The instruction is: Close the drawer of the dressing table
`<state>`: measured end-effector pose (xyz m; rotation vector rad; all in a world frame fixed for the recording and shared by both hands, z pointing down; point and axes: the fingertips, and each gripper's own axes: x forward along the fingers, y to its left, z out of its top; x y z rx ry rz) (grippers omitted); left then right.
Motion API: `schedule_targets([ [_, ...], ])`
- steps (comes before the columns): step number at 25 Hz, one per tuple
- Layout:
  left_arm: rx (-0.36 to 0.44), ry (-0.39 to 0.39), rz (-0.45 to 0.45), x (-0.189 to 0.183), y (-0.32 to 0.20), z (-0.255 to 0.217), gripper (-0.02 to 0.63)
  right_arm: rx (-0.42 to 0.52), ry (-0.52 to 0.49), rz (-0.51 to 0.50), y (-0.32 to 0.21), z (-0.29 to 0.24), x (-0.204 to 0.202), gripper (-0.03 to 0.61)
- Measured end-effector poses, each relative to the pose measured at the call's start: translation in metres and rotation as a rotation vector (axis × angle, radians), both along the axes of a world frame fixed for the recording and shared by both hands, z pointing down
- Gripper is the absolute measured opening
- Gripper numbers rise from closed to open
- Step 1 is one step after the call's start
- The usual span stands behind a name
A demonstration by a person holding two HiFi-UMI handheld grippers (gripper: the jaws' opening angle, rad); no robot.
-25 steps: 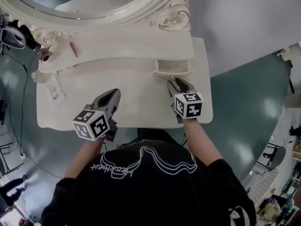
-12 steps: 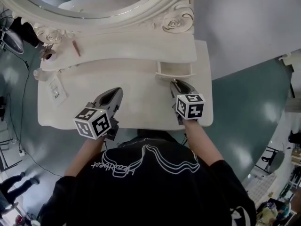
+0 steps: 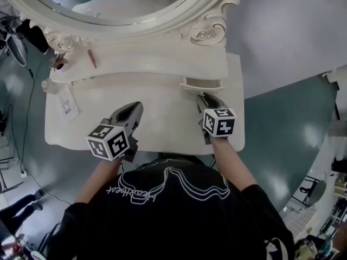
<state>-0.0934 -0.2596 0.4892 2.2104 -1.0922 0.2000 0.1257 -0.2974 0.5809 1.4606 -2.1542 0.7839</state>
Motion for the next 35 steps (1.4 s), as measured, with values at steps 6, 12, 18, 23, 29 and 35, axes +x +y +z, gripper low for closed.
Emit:
schedule_targets([
  [6,0.007,0.002,-0.019,-0.004,-0.008,-0.002,0.004,0.006,0.006,0.004,-0.016,0.0,0.001,0.098],
  [12,0.008,0.004,-0.032,-0.008,-0.013,-0.002,0.004,0.013,0.026,0.006,-0.031,0.003,0.004,0.098],
  [18,0.001,0.005,-0.05,-0.013,-0.018,0.0,0.004,0.01,0.02,0.009,-0.044,0.003,0.004,0.098],
  [23,-0.003,0.007,-0.054,-0.014,-0.019,0.001,0.004,0.008,0.02,0.01,-0.052,0.004,0.004,0.098],
  [29,0.005,0.008,-0.054,-0.014,-0.018,-0.003,0.003,0.005,0.017,0.005,-0.054,0.004,0.005,0.098],
  [35,0.007,0.011,-0.048,-0.013,-0.013,-0.006,0.004,0.02,0.016,-0.02,-0.047,-0.002,0.002,0.134],
])
